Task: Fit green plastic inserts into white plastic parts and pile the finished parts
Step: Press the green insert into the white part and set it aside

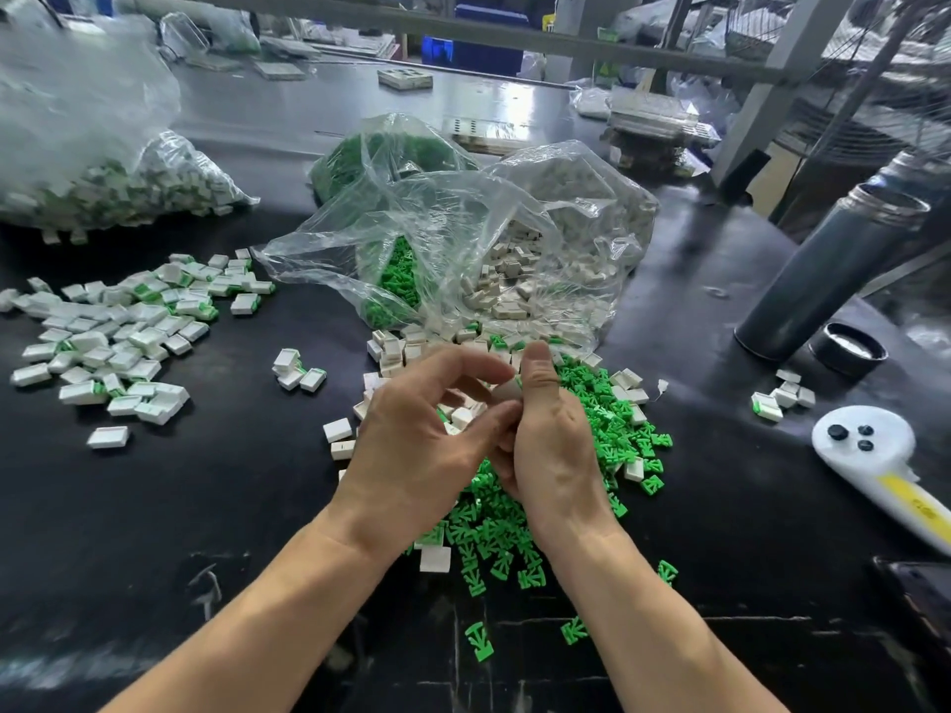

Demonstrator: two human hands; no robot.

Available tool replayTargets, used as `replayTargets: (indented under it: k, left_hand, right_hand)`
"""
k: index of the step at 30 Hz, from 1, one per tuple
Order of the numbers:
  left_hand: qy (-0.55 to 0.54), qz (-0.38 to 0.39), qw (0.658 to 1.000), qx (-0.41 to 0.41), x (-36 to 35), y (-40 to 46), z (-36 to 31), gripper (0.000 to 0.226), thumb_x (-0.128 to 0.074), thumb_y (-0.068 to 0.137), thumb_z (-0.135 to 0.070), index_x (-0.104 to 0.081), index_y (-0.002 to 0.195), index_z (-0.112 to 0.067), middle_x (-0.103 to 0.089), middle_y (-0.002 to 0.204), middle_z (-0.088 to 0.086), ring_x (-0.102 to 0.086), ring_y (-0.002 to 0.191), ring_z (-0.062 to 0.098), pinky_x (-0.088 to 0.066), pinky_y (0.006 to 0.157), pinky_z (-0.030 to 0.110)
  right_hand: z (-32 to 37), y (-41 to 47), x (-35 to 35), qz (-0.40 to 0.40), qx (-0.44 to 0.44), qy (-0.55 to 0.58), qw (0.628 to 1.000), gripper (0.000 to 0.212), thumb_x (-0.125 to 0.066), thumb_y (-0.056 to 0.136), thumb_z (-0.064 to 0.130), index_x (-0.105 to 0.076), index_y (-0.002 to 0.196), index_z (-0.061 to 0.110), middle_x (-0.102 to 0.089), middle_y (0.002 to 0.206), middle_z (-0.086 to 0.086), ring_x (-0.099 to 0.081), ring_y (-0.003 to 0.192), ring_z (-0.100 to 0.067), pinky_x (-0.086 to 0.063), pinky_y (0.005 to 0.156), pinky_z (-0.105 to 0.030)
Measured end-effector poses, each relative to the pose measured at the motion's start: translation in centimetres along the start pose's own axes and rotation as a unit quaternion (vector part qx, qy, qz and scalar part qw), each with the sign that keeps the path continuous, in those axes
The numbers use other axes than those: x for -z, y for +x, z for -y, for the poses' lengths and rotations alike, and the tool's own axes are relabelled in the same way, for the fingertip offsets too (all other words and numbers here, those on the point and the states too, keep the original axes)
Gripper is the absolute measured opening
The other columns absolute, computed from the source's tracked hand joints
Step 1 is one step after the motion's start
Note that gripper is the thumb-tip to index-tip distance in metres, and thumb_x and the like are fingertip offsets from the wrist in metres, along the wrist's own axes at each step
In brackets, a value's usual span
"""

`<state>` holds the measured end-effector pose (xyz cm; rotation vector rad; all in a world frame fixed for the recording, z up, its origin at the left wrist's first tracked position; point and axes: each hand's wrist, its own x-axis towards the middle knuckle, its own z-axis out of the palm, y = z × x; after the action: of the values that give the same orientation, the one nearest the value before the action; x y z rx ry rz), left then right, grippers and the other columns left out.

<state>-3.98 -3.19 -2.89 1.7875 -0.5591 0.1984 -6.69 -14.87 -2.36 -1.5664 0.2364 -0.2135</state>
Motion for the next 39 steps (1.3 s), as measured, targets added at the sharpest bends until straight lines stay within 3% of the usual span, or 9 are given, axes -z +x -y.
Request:
replayTargets:
  k: [4,9,15,24,31,35,37,39]
  left_hand:
    - [0.028,-0.008,0.999,-0.022,-0.1,0.1,0.2,0.024,-0.081,0.086,-0.011,-0.075,0.105,-0.025,-0.07,0.103,-0.014,-0.067,0.102,0.015,-0.051,0.088,0.026]
    - [-0.04,-0.02,0.999,0.001,-0.2,0.1,0.2,0.021,-0.08,0.087,-0.008,-0.076,0.102,-0.022,-0.072,0.101,-0.007,-0.069,0.097,0.018,-0.056,0.086,0.034]
    - [-0.067,-0.023,0.997,0.024,-0.6,0.0,0.0,0.023,-0.08,0.088,-0.011,-0.073,0.098,-0.03,-0.072,0.097,-0.007,-0.069,0.091,0.017,-0.058,0.081,0.036]
    - [-0.06,-0.023,0.998,0.024,-1.0,0.1,0.2,0.018,-0.08,0.088,-0.012,-0.075,0.1,-0.024,-0.071,0.098,-0.006,-0.071,0.091,0.018,-0.06,0.079,0.032]
    - [-0.078,-0.046,0.994,0.055,-1.6,0.6,-0.1,0.016,-0.08,0.086,-0.016,-0.077,0.1,-0.023,-0.073,0.095,-0.004,-0.071,0.079,0.009,-0.056,0.068,0.017]
    - [-0.088,-0.046,0.994,0.053,-1.5,0.8,-0.1,0.016,-0.08,0.086,-0.013,-0.078,0.1,-0.019,-0.074,0.095,-0.007,-0.071,0.081,0.007,-0.055,0.07,0.016]
    - [-0.09,-0.044,0.994,0.047,-1.5,0.8,-0.1,0.015,-0.08,0.086,-0.011,-0.078,0.1,-0.017,-0.074,0.095,-0.008,-0.071,0.082,0.007,-0.055,0.07,0.015]
    - [-0.088,-0.044,0.994,0.04,-1.4,0.9,0.0,0.016,-0.08,0.086,-0.011,-0.078,0.101,-0.016,-0.074,0.096,-0.008,-0.072,0.083,0.008,-0.055,0.071,0.015]
  right_hand:
    - [0.2,-0.2,0.0,0.022,0.014,-0.023,0.999,0.076,-0.021,0.105,0.066,-0.069,0.055,0.037,-0.052,0.044,0.015,-0.047,0.039,0.001,-0.035,0.041,-0.013]
    - [0.6,-0.5,-0.1,0.035,0.007,0.04,0.999,0.075,-0.027,0.104,0.064,-0.066,0.048,0.034,-0.038,0.057,-0.01,-0.035,0.041,-0.01,-0.03,0.038,-0.019]
    - [0.9,-0.7,-0.3,0.045,-0.006,0.105,0.993,0.073,-0.028,0.111,0.049,-0.074,0.055,0.035,-0.058,0.046,0.012,-0.056,0.041,0.003,-0.039,0.041,-0.007]
    - [0.8,-0.2,-0.7,0.016,-0.01,0.116,0.993,0.071,-0.029,0.113,0.042,-0.077,0.061,0.037,-0.059,0.046,0.013,-0.057,0.041,0.004,-0.04,0.041,-0.007]
    - [-0.2,1.3,-0.9,-0.042,0.004,0.062,0.997,0.061,-0.029,0.111,0.044,-0.08,0.078,0.038,-0.077,0.071,0.005,-0.07,0.059,-0.002,-0.048,0.048,-0.013]
    - [-0.5,1.6,-0.9,-0.042,0.002,0.057,0.997,0.063,-0.029,0.11,0.046,-0.081,0.083,0.022,-0.072,0.063,0.006,-0.063,0.052,0.001,-0.044,0.045,-0.012]
    - [-0.8,1.7,-0.9,-0.049,-0.001,0.041,0.998,0.064,-0.029,0.106,0.052,-0.079,0.092,0.015,-0.071,0.064,0.007,-0.062,0.054,0.0,-0.043,0.046,-0.014]
    - [-0.7,1.7,-0.9,-0.037,0.003,0.059,0.998,0.063,-0.028,0.11,0.046,-0.079,0.093,0.014,-0.074,0.068,0.006,-0.068,0.058,-0.004,-0.046,0.047,-0.014]
